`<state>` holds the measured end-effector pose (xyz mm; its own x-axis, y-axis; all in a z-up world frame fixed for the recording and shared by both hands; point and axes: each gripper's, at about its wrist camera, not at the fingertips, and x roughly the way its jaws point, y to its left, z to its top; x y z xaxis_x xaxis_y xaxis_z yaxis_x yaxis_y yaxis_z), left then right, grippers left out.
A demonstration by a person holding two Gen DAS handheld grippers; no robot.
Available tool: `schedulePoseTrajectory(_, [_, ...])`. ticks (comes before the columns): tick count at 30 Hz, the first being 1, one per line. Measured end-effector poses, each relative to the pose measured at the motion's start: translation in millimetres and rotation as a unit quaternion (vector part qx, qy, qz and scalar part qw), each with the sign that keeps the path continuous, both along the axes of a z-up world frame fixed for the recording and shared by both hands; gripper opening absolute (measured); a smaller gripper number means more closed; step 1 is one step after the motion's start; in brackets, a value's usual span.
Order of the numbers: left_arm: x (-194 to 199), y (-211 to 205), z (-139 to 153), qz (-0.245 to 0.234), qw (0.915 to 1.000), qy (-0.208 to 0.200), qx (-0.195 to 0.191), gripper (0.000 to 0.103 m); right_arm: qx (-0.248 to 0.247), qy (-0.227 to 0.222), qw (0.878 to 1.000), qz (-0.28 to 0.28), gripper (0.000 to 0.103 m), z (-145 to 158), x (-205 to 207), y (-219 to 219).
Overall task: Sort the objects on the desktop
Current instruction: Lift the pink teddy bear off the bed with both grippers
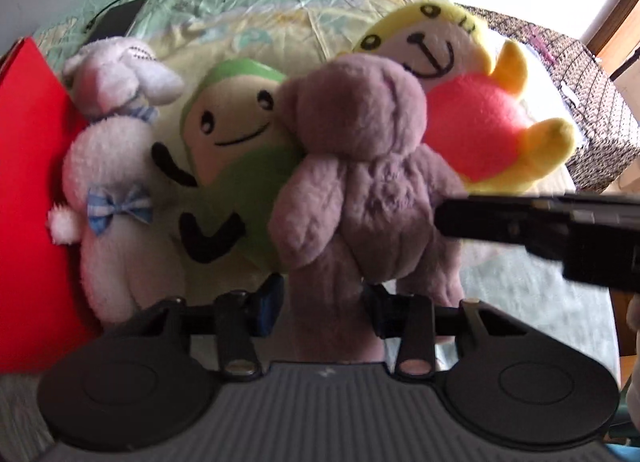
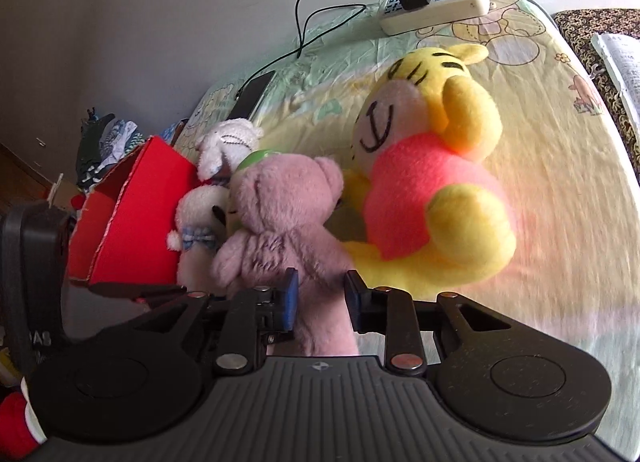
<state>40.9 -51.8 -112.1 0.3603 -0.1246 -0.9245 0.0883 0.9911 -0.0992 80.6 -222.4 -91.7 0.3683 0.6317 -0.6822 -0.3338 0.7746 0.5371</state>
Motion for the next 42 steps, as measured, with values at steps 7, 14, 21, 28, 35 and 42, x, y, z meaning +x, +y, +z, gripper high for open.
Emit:
schedulePoseTrajectory(7, [1.7,0.4,-8.9,0.008,0.9999,0.006,0.0,0.03,0.02,0.024,0.999,0.022,0.038,-12.5,10.3,5.6])
schedulePoseTrajectory(14, [-18.9,-3.2,16.2,0.001,0.999,-0.036,0.026,0.021,0.036,0.039,0.998,0.045,0.03,-9.3,1.5,2.1])
schedulePoseTrajectory(21, [-43.8,-4.2,44.6,-0.002,0.9971,-0.069,0.031,0.02,0.058,0.035,0.996,0.054,0.019,2.6,-13.5,5.1])
schedulePoseTrajectory(28, [-60.0,15.5,64.4,0.006,0.9962,-0.084,-0.022,0.021,0.066,0.012,0.996,0.06,0.027,19.6,-26.8,9.8])
schedulePoseTrajectory(35, [-69.2,39.9,71.1,0.031,0.9928,-0.091,-0.072,0.022,0.094,0.024,0.995,0.035,0.062,8.4,-24.3,11.3])
schedulePoseTrajectory(42, [-87.6,61.3,92.9,0.045,0.9836,-0.117,-0.13,0.022,0.241,0.116,0.961,0.066,0.046,2.0,-14.2,5.1])
